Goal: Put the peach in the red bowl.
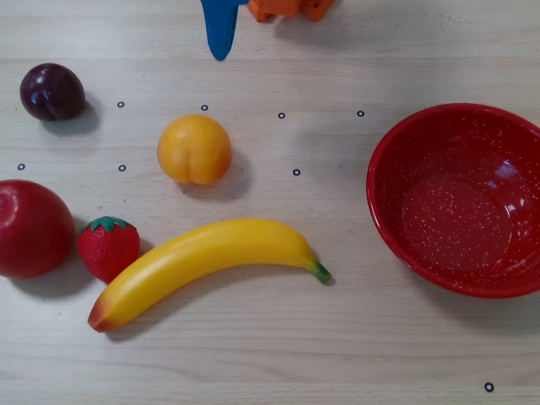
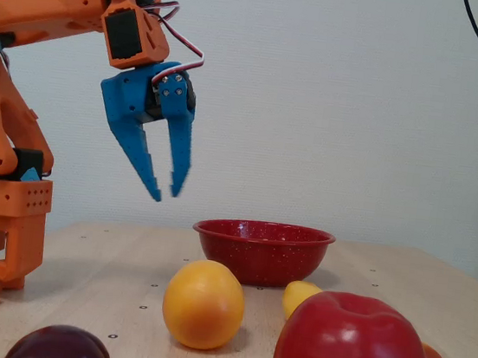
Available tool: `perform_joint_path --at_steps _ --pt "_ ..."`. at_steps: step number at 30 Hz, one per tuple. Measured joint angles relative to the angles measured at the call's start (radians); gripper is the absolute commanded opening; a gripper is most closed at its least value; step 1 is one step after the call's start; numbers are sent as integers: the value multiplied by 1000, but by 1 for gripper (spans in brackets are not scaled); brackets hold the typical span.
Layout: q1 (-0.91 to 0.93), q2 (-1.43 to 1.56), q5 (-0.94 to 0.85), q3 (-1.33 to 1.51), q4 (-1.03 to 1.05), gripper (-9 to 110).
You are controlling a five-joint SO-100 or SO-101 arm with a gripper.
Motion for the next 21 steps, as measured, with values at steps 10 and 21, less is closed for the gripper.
perform_joint_path --at_steps 10,21 --pt "-120 -97 155 -92 100 47" --pt "-179 -250 244 -58 12 61"
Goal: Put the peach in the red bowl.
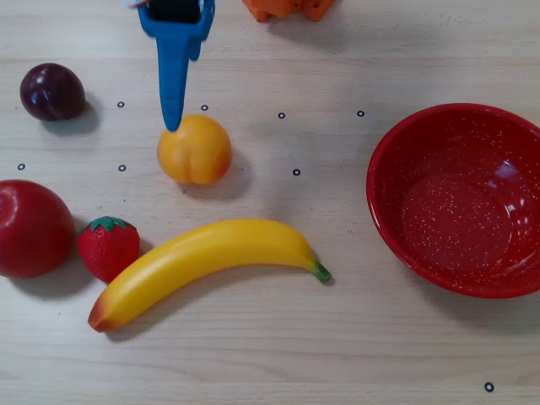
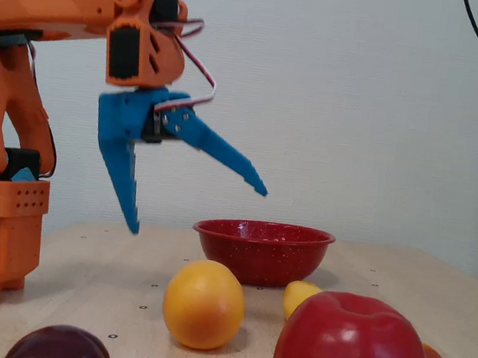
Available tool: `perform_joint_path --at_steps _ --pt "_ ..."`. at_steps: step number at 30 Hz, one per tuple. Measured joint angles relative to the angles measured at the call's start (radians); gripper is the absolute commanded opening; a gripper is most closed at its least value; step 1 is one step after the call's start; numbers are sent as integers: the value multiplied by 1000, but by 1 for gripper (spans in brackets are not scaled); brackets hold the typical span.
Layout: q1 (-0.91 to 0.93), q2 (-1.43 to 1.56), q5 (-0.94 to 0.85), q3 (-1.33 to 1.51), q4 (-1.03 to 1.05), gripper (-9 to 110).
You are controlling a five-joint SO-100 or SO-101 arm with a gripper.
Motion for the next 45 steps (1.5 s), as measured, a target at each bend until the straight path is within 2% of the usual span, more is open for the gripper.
perform_joint_path --at_steps 4,22,45 --pt "-3 0 17 49 -46 64" --pt "-2 -71 55 212 -322 64" --pt "38 -238 69 279 -514 64"
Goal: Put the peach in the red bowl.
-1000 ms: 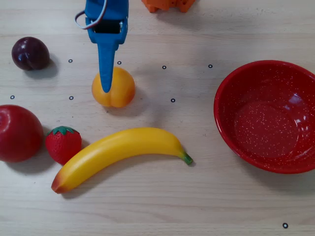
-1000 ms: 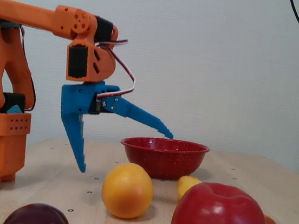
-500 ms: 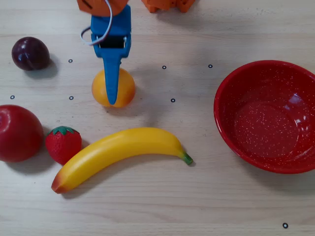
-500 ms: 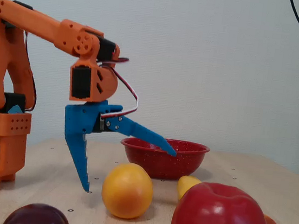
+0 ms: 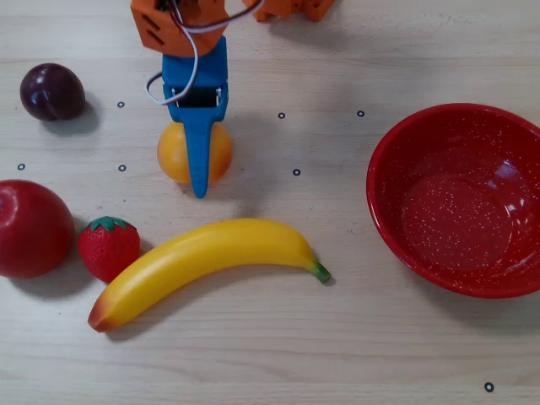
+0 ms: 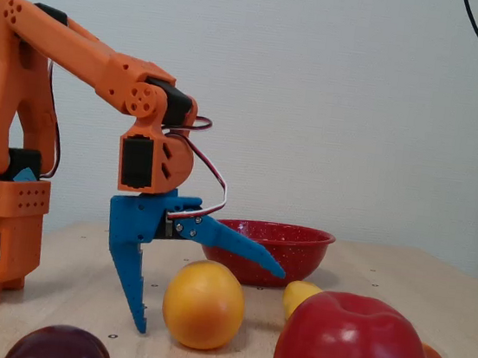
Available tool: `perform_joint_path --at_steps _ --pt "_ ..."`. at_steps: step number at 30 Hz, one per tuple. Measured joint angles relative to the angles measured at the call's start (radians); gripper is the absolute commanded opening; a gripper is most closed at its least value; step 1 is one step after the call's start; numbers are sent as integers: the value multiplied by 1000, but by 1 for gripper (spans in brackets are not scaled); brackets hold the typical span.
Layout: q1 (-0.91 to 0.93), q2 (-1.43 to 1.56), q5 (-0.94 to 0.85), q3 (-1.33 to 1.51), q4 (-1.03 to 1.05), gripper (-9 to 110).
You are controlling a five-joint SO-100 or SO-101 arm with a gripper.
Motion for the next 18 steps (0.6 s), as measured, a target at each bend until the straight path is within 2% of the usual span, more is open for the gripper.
perform_joint_path --at_steps 18 --pt "28 -38 -66 -34 -67 64"
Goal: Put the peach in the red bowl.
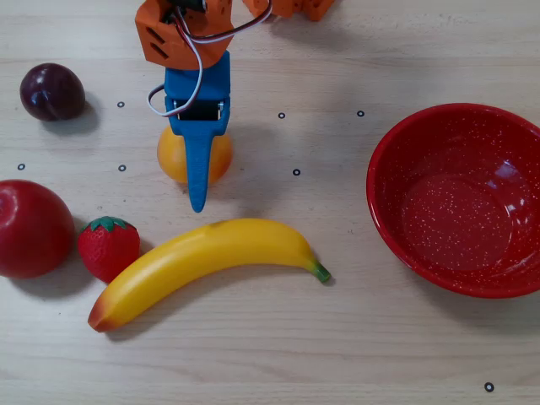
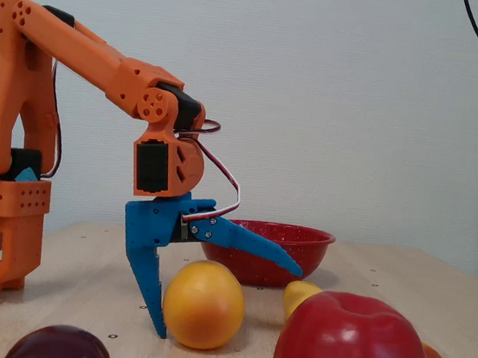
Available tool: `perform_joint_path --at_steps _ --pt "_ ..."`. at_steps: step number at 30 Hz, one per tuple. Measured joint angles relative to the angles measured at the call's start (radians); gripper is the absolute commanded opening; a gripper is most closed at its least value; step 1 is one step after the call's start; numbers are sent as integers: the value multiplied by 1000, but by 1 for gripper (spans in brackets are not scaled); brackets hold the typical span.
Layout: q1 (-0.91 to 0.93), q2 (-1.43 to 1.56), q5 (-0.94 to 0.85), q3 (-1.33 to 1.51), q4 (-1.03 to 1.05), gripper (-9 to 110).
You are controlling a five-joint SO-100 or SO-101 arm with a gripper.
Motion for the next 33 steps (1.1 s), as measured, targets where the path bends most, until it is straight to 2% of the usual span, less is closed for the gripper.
perform_joint_path --at_steps 9,33 --pt "0 0 -71 0 0 64" --pt "0 0 -100 0 0 64"
